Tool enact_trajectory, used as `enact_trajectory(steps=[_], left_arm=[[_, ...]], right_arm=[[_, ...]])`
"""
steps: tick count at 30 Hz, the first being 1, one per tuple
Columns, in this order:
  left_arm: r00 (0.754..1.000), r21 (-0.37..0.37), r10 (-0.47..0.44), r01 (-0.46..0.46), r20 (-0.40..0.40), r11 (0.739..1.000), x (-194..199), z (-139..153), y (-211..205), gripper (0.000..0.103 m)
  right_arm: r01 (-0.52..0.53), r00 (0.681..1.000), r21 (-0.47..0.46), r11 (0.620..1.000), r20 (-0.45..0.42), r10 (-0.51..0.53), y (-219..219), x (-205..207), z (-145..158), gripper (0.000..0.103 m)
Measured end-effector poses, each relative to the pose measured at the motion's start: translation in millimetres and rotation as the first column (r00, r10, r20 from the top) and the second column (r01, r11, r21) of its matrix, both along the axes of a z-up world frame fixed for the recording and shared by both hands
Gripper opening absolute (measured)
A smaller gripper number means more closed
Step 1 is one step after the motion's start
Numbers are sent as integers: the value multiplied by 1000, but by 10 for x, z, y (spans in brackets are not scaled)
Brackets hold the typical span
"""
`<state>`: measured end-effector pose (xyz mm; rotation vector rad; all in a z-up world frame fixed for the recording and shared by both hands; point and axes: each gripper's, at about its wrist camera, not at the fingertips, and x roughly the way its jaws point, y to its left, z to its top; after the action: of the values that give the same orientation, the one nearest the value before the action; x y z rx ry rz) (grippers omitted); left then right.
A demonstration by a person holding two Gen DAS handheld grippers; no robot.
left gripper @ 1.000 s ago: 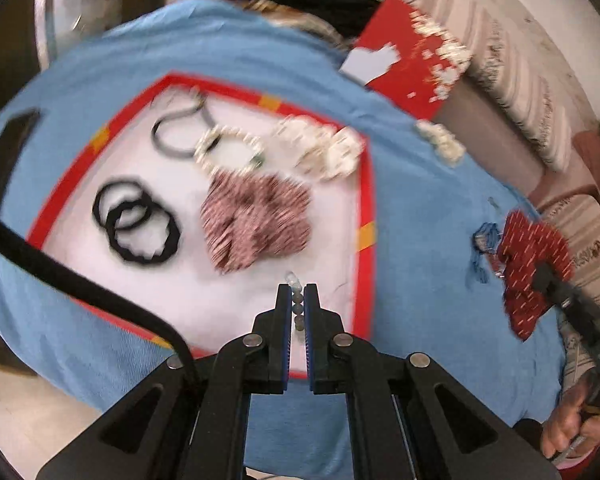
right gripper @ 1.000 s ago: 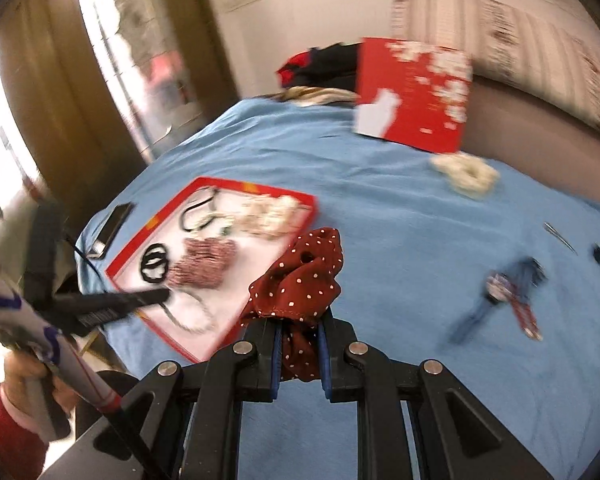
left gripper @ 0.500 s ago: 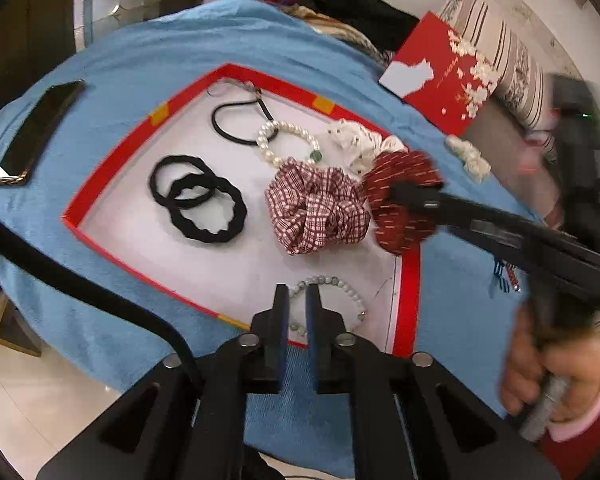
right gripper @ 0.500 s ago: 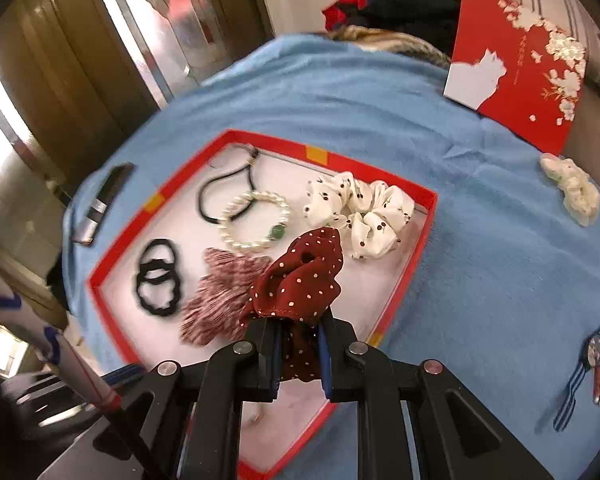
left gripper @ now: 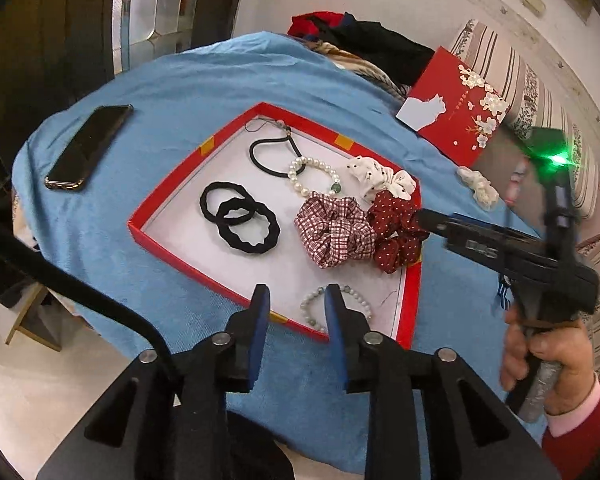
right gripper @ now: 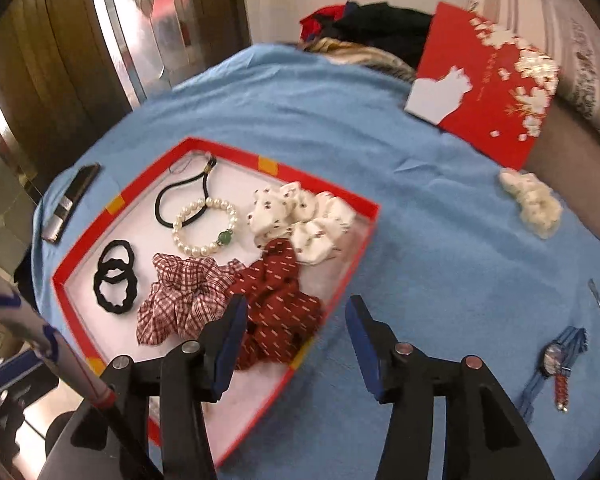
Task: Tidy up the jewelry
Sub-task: 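Carry both items to the box and open both grippers to drop them, then move both tools back toward the watch and red bead bracelet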
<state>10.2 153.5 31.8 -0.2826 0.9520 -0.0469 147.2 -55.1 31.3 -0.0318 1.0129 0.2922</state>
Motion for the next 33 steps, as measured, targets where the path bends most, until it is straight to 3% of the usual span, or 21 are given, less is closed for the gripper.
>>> enact_trajectory(steps=[6,14,25,33], left_arm=[[1000,53,13,-13,5,999,-103,59,-130,32],[998,135,-55,53,11,989,-272,119,-554,37],[976,194,-217,219,-28,956,-488,59,-1355,41],[954,231,-295,298,-49,926,-634,19,-1744,44]], right_arm=[[54,998,31,998,23,-55,-485,-460,123,57],[204,979,52,978,-9,-204,-1270,-1182,-99,57],[433,901,70,899,-16,-433,-2181,-2015,-304,57],[502,864,85,861,-27,-502,-2497,-2287,-403,58]])
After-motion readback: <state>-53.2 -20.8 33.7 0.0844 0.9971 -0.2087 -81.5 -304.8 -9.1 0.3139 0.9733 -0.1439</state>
